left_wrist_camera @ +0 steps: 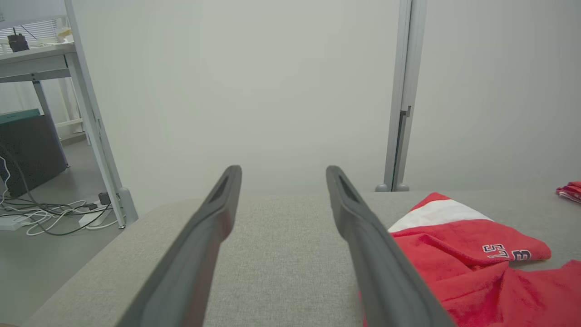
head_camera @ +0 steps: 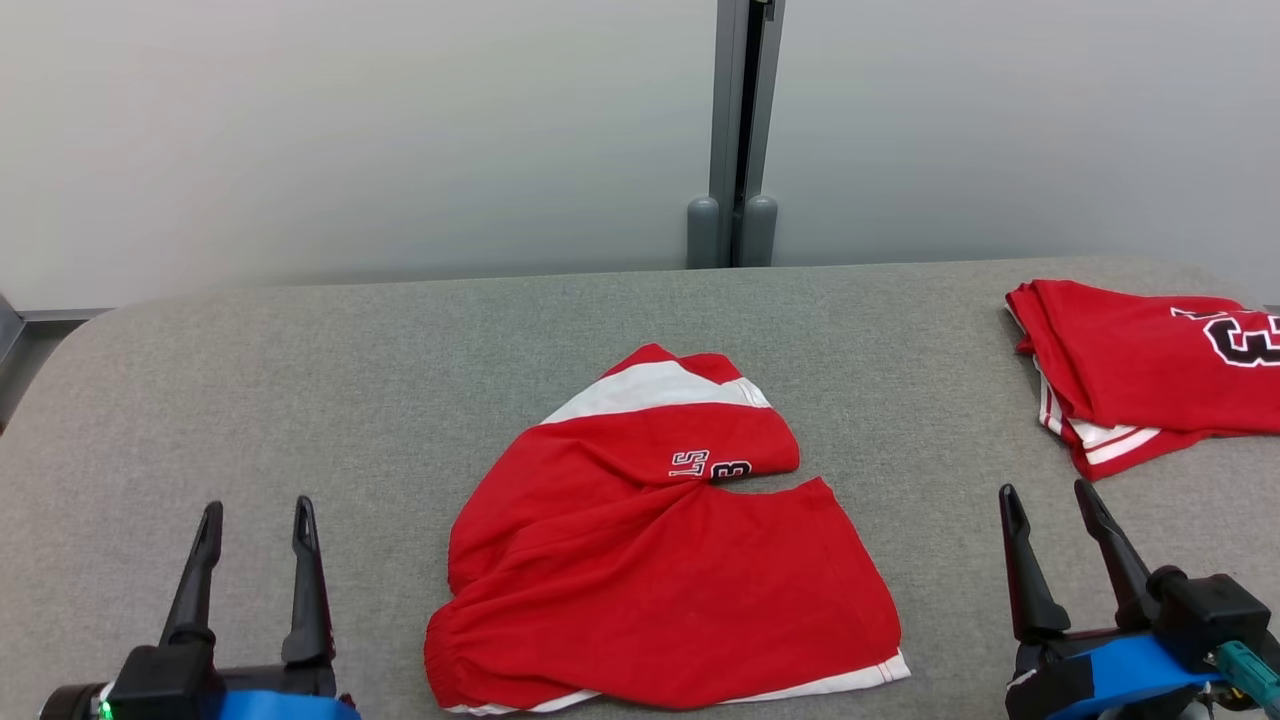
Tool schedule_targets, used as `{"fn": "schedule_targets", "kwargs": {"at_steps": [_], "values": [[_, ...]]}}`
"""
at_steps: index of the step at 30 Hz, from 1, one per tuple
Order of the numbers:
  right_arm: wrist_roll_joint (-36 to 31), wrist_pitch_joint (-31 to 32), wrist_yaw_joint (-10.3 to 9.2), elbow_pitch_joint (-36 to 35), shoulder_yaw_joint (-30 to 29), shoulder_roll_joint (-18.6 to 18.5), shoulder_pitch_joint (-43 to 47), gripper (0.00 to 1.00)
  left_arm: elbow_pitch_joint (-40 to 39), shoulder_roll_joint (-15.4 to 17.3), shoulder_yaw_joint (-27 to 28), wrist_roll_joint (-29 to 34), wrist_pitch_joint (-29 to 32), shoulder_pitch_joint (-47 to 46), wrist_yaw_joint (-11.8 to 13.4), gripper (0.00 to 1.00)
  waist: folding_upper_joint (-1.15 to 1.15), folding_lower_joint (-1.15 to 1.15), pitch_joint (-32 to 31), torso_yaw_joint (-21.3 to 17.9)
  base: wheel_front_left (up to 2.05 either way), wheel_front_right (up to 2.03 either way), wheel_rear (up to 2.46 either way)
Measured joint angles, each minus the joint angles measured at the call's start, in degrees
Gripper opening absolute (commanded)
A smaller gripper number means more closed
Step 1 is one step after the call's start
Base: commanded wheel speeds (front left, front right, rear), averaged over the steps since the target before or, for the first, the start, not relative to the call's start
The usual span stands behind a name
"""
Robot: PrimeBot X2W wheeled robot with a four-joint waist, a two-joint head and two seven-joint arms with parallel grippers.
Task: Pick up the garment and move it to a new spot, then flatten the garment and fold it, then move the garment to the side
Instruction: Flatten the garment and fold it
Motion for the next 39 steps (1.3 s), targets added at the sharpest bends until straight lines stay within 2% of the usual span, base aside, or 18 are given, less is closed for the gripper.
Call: {"fn": "schedule_targets", "kwargs": {"at_steps": [5,10,24,27,31,39], "values": [[-0.48,1.34,0.00,-1.97,-0.46,0.00,1.79,1.00,3.28,0.90,0.40,-0.43,-0.01,1.18,-1.90,1.00,0.00,0.00,-0.18,-0.11,0.00,0.00,0.00],[-0.75,2.85,0.00,-3.15,-0.24,0.14,3.32,1.00,6.11,1.27,-0.24,-0.73,0.07,1.19,-2.76,1.00,0.00,0.01,-0.22,0.15,0.00,0.00,0.00],[-0.83,4.38,0.00,-3.42,0.32,0.30,4.07,1.00,9.26,1.29,-1.29,-1.10,0.09,0.26,-2.45,1.00,0.00,0.01,-0.02,0.69,0.00,0.00,0.00],[-0.71,4.44,0.00,-3.20,0.94,0.30,4.03,1.00,9.07,0.73,-1.53,-2.20,0.09,0.26,-3.07,1.00,0.00,0.01,0.07,0.60,0.00,0.00,0.00],[-0.43,4.46,0.00,-2.11,2.70,-0.07,4.01,1.00,8.80,-0.10,-3.90,-1.59,0.08,1.38,-4.04,1.00,0.00,0.01,0.28,0.27,0.00,0.00,0.00],[0.57,4.39,0.00,2.10,7.13,-3.03,5.52,1.00,10.65,-0.52,-8.37,-1.48,0.08,4.34,-6.23,1.00,0.00,0.01,0.84,0.90,0.00,0.00,0.00]]}}
